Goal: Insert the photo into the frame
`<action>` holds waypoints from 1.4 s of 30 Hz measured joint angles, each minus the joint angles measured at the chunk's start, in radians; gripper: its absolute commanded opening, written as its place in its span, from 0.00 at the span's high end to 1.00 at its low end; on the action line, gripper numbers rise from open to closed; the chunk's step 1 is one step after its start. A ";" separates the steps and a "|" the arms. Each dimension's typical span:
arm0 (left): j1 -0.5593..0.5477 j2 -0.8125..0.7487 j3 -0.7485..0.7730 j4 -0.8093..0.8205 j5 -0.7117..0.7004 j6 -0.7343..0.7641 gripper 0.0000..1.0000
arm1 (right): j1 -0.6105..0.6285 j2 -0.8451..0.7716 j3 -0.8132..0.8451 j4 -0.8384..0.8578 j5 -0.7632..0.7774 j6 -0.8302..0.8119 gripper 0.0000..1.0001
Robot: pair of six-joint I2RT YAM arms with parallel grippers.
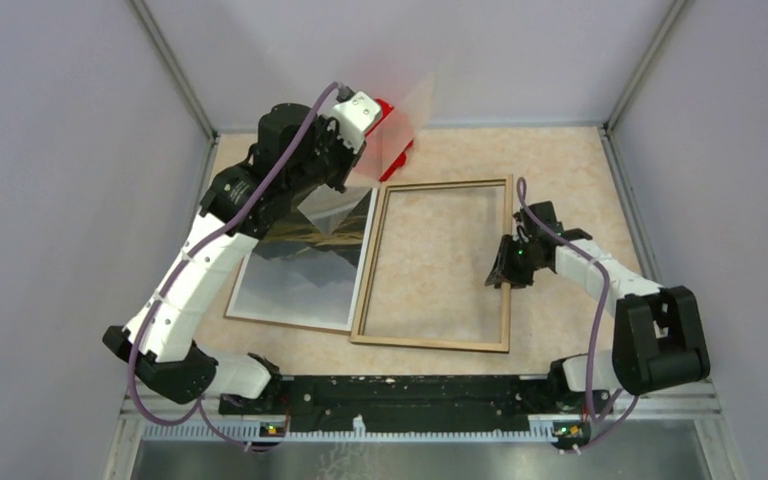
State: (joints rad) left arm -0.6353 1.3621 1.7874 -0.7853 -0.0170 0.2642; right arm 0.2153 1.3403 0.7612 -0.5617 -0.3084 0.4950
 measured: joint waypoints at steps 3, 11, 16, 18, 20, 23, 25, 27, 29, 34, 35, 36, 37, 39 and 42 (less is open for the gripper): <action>0.001 0.002 -0.004 0.005 -0.006 0.000 1.00 | 0.005 0.056 0.000 0.007 0.086 -0.021 1.00; 0.002 0.002 -0.030 0.026 -0.011 0.000 1.00 | 0.010 0.199 0.072 0.022 0.222 -0.040 0.90; 0.002 0.002 -0.034 0.026 -0.011 0.000 1.00 | 0.012 0.254 0.128 0.014 0.235 -0.060 0.64; 0.002 0.002 -0.035 0.026 -0.011 0.000 1.00 | 0.012 0.264 0.139 0.012 0.241 -0.060 0.47; 0.002 0.002 -0.038 0.026 -0.010 0.000 1.00 | 0.018 0.263 0.145 0.024 0.256 -0.055 0.40; 0.002 0.002 -0.047 0.025 -0.008 -0.002 1.00 | 0.025 0.254 0.146 0.034 0.296 -0.056 0.36; 0.002 0.002 -0.049 0.024 -0.007 -0.003 1.00 | 0.024 0.249 0.143 0.032 0.330 -0.053 0.33; 0.002 0.002 -0.049 0.024 -0.007 -0.004 1.00 | 0.024 0.247 0.143 0.027 0.356 -0.048 0.29; 0.002 0.002 -0.049 0.023 -0.006 -0.004 1.00 | 0.024 0.244 0.143 0.009 0.392 -0.045 0.28; 0.002 0.004 -0.049 0.023 -0.021 -0.004 1.00 | 0.047 0.164 0.143 -0.061 0.481 -0.016 0.27; 0.002 0.005 -0.049 0.023 -0.034 -0.003 1.00 | 0.051 0.154 0.144 -0.064 0.485 -0.012 0.27; 0.002 0.007 -0.049 0.023 -0.053 -0.003 1.00 | 0.079 0.124 0.146 -0.069 0.502 0.006 0.28; 0.002 0.011 -0.049 0.024 -0.071 -0.003 1.00 | 0.111 0.103 0.153 -0.072 0.511 0.020 0.28; 0.008 0.017 -0.050 0.027 -0.098 0.000 1.00 | 0.217 0.070 0.171 -0.053 0.517 0.057 0.28; 0.026 0.018 -0.069 0.039 -0.127 0.002 1.00 | 0.372 0.067 0.178 0.007 0.496 0.103 0.28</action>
State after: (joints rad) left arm -0.6090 1.3800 1.7180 -0.7464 -0.1436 0.2657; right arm 0.5869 1.4071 0.9390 -0.5549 0.1879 0.5980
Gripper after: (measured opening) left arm 0.007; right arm 0.723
